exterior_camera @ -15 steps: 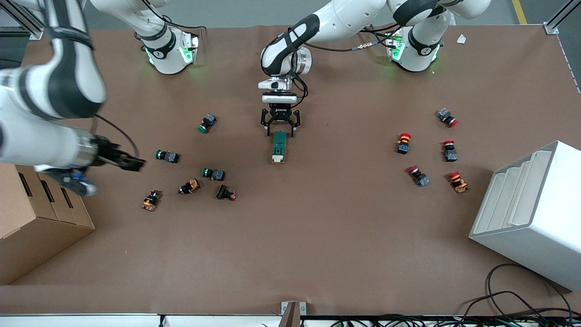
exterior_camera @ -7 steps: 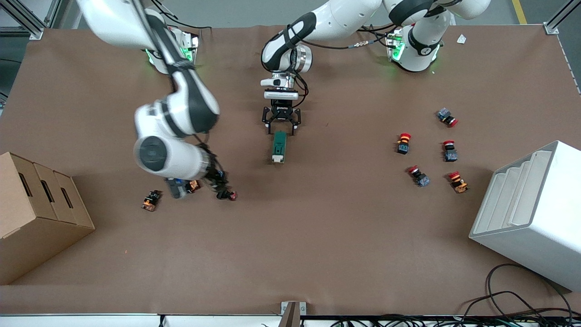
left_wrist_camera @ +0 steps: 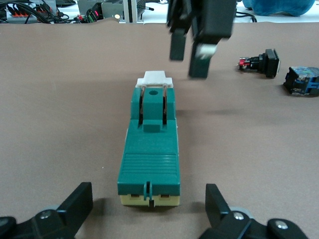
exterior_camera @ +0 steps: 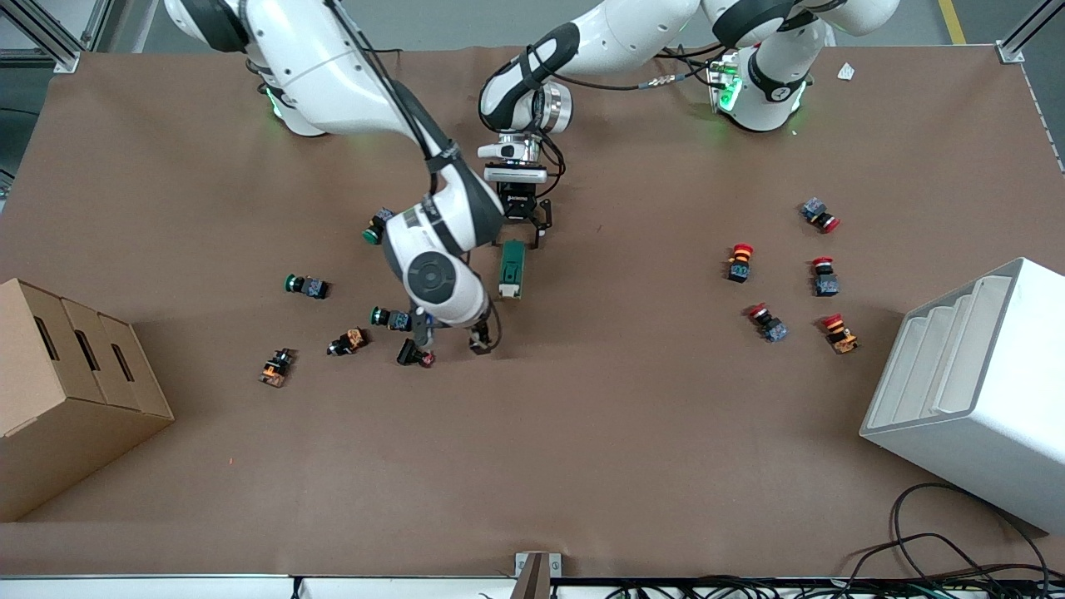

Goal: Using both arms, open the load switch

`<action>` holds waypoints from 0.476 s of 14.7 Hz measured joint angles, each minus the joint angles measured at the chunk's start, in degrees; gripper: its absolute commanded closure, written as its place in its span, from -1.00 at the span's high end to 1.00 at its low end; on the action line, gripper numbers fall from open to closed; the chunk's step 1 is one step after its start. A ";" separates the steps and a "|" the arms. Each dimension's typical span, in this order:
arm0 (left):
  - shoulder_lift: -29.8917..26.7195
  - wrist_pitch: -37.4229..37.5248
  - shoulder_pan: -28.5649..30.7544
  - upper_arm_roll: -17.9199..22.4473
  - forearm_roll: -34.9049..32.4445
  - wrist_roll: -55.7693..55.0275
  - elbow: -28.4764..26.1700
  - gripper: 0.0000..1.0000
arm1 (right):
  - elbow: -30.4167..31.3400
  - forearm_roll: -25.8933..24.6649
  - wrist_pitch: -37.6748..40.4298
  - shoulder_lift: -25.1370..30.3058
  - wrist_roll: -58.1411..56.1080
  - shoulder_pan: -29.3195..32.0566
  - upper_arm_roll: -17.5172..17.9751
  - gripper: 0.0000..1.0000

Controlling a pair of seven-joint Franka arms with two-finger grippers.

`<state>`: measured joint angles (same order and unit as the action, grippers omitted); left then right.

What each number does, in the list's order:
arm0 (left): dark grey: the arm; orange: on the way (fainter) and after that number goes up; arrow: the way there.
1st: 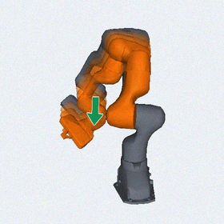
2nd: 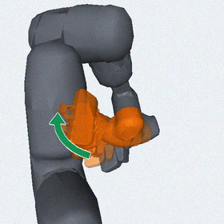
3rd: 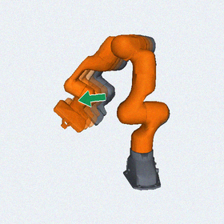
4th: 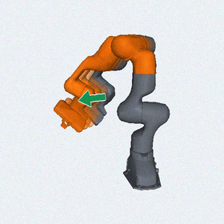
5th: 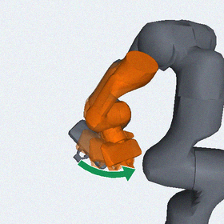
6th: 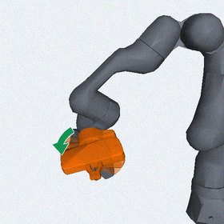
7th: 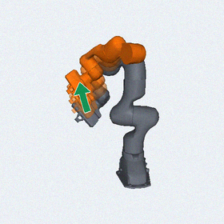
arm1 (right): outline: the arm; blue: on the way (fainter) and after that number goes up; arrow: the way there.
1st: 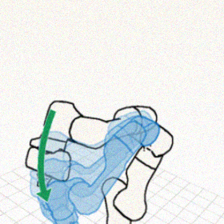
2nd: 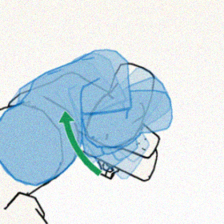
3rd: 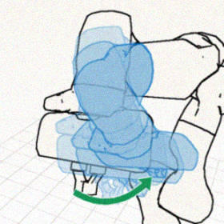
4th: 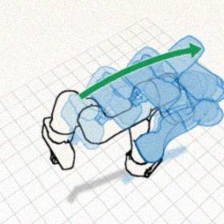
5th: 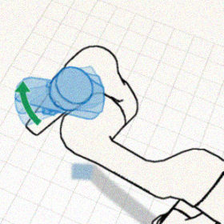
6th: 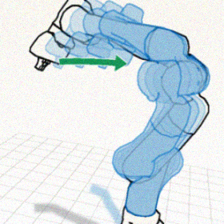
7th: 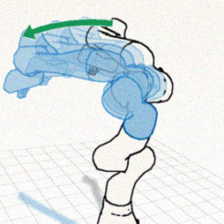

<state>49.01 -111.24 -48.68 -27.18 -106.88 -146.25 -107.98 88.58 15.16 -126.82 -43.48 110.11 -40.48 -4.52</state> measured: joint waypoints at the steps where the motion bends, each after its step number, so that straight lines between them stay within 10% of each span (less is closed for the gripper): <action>1: 0.01 0.00 0.00 0.00 0.00 0.00 0.01 0.99 | -0.20 0.08 0.21 -0.31 0.62 -0.52 0.55 1.00; 7: 0.02 0.00 0.00 0.02 0.00 0.00 0.01 0.99 | -1.53 0.35 9.18 -0.32 1.34 -0.89 2.82 1.00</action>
<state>49.03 -111.24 -48.68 -27.16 -106.88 -146.25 -107.97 87.05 15.52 -117.63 -43.80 111.45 -41.37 -1.71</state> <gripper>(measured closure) 0.000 0.000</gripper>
